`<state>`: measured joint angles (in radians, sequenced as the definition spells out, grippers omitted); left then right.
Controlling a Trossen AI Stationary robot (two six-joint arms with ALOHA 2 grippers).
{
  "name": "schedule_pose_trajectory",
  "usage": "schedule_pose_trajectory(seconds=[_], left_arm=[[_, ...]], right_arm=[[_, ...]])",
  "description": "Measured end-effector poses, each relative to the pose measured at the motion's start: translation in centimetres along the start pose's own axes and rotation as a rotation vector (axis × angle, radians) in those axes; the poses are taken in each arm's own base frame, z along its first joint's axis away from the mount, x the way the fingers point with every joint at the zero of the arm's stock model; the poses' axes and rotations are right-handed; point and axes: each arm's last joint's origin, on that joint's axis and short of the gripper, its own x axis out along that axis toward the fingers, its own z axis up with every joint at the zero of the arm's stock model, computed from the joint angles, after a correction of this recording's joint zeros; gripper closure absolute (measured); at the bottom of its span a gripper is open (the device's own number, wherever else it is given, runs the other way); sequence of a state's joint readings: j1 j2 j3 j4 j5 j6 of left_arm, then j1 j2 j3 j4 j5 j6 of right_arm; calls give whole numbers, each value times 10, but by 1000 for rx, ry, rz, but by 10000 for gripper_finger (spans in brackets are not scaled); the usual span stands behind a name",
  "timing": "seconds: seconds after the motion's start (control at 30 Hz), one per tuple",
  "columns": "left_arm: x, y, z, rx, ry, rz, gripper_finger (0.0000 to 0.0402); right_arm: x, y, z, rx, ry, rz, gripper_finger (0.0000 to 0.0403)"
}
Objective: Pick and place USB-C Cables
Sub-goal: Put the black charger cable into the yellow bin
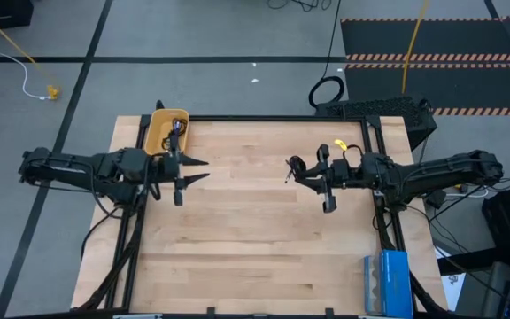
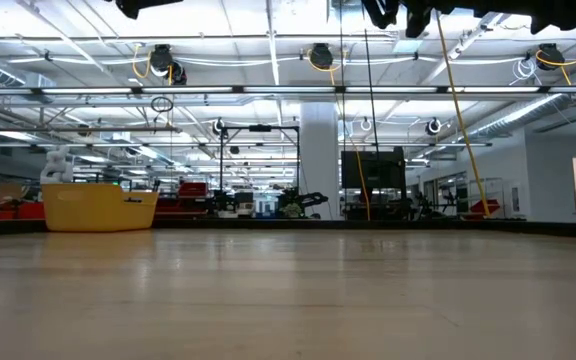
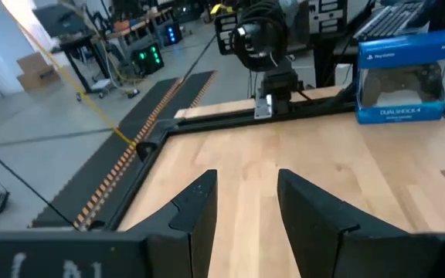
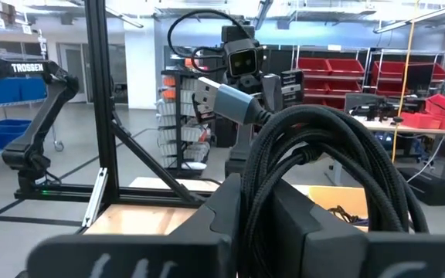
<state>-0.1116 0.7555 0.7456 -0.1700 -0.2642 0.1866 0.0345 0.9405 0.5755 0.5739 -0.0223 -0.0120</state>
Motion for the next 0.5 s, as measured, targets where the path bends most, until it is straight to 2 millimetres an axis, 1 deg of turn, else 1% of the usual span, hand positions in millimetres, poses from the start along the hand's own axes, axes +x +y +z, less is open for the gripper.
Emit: schedule_pose_trajectory(seconds=[0.23, 0.5], left_arm=[[15, -2, 11, 38, -113, 25, 261], [38, -8, 11, 95, -140, 36, 261]], right_arm=[[0, 0, 2, 0, -21, 0, 371], [1, -1, 8, 87, -95, -23, 371]])
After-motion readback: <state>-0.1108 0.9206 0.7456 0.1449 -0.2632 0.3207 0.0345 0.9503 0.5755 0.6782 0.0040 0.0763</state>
